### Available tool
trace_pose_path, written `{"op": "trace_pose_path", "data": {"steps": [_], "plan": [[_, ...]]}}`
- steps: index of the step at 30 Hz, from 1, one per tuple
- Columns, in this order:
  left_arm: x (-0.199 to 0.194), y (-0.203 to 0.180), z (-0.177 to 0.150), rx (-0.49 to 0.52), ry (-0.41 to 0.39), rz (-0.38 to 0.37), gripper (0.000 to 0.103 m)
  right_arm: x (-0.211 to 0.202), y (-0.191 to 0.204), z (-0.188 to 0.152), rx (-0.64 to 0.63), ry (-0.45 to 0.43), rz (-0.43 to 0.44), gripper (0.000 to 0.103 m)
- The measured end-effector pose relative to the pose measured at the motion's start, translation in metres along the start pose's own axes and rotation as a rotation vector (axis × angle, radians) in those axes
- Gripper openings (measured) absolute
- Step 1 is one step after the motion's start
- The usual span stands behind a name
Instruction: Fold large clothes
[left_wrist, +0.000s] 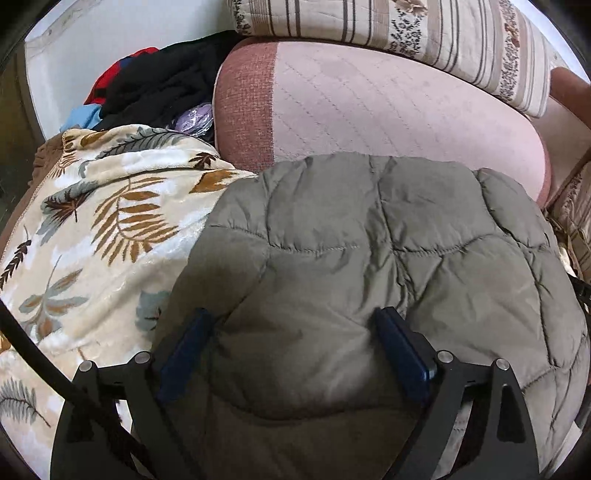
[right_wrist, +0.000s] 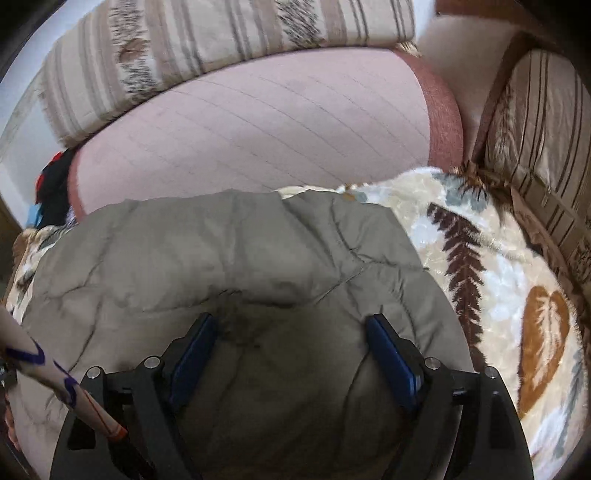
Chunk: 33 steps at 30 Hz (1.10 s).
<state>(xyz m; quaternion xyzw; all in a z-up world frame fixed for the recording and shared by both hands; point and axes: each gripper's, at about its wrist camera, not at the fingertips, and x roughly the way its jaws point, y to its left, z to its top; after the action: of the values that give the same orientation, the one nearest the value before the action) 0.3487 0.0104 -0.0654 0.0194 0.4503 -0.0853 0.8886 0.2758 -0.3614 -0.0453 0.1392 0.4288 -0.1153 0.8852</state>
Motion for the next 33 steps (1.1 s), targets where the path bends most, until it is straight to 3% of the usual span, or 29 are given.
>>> {"op": "trace_pose_path", "data": {"steps": [4,7,12,17,21,24,30,33], "plan": [[-0.009,-0.002,-0.002,0.009,-0.004,0.042,0.092,0.004,0.002,0.005,-0.004,0.017,-0.03,0.089],[-0.038,-0.004,-0.012,0.003,-0.033,0.047,0.092,-0.021,0.007,0.001,-0.02,-0.011,-0.04,0.089],[-0.08,-0.025,-0.039,0.044,-0.084,0.045,0.092,-0.075,0.032,-0.024,-0.073,-0.074,0.089,0.089],[-0.063,-0.04,-0.061,0.068,-0.047,0.071,0.092,-0.061,0.06,-0.058,-0.149,-0.039,0.09,0.089],[-0.067,-0.042,-0.059,0.084,-0.042,0.078,0.092,-0.044,0.059,-0.063,-0.161,-0.018,0.069,0.093],[-0.08,-0.036,-0.06,0.068,-0.037,0.059,0.092,-0.054,0.053,-0.054,-0.145,0.005,0.088,0.093],[-0.097,-0.037,-0.072,0.073,-0.052,0.068,0.092,-0.086,0.019,-0.06,-0.081,-0.053,0.067,0.093],[-0.097,-0.038,-0.075,0.07,-0.035,0.066,0.092,-0.067,0.004,-0.075,-0.074,0.029,0.029,0.093]]}}
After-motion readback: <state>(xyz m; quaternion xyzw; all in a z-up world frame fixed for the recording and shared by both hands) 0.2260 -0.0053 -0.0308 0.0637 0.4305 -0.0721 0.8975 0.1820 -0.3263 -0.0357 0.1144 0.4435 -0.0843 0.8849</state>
